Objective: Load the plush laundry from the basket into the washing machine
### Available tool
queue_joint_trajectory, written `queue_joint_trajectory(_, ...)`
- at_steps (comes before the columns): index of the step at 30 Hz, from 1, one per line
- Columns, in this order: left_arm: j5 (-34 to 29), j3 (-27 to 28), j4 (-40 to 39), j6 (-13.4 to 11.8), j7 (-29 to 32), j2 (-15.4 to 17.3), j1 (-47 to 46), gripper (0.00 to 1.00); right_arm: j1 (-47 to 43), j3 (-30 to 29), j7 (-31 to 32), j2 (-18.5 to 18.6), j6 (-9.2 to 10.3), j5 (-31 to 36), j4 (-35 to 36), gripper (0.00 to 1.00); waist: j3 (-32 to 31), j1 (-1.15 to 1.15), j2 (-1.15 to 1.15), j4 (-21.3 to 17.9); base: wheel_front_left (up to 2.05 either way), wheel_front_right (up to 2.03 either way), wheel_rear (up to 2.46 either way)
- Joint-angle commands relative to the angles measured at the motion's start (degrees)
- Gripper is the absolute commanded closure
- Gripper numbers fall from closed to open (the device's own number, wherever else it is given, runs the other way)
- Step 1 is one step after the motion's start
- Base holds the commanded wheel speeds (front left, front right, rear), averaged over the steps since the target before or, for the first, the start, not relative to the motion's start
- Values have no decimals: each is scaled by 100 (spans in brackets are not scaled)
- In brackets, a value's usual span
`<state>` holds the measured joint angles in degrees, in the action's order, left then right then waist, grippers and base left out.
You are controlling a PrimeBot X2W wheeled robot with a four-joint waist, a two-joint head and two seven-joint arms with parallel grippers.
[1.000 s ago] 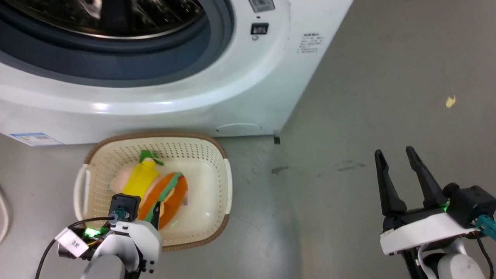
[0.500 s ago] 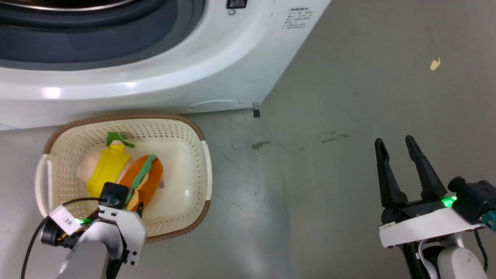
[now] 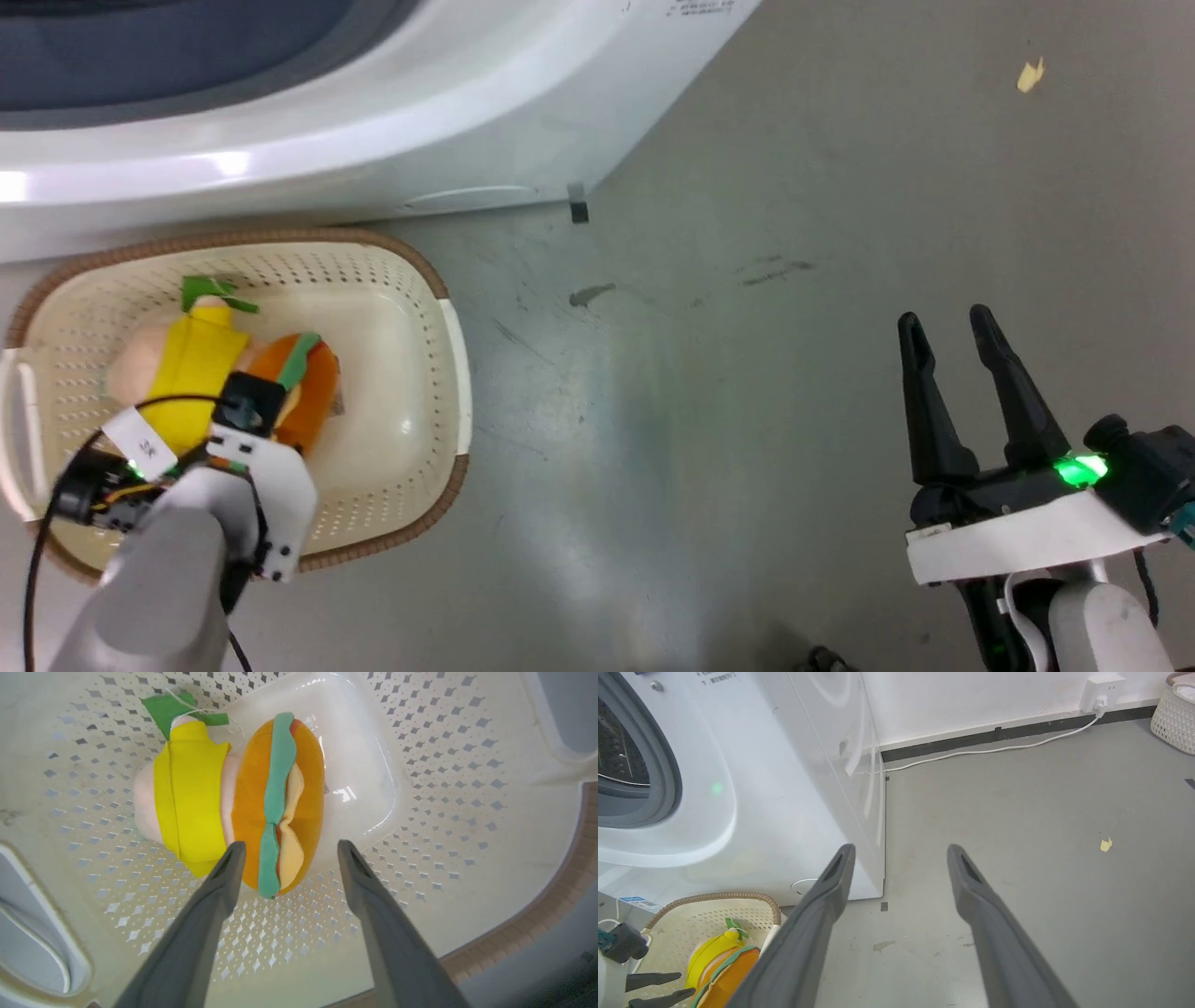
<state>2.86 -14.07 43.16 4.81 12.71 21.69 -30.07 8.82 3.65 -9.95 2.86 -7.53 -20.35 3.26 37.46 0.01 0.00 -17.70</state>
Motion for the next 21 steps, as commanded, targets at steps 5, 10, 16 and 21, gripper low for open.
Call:
queue_joint_trajectory(5, 60, -160, 352, 61, 348, 227, -481, 0, 146, 31, -122, 1, 3, -187, 83, 0, 343, -1, 0, -150, 0, 0, 0)
queue_joint_trajectory(10, 163, -231, 503, 88, 447, 304, -718, 0, 186, 33, -170, 1, 3, -296, 97, 0, 556, -1, 0, -220, 0, 0, 0)
queue_joint_trajectory(16, 124, -445, 734, 84, 578, 523, -1039, 0, 263, 72, -241, 1, 3, -475, 124, 0, 876, -1, 0, -318, 0, 0, 0)
queue_joint_trajectory(21, 93, -574, 910, -67, 572, 712, -1306, 0, 350, 63, -301, 1, 4, -639, 149, 0, 1156, -1, 0, -397, 0, 0, 0)
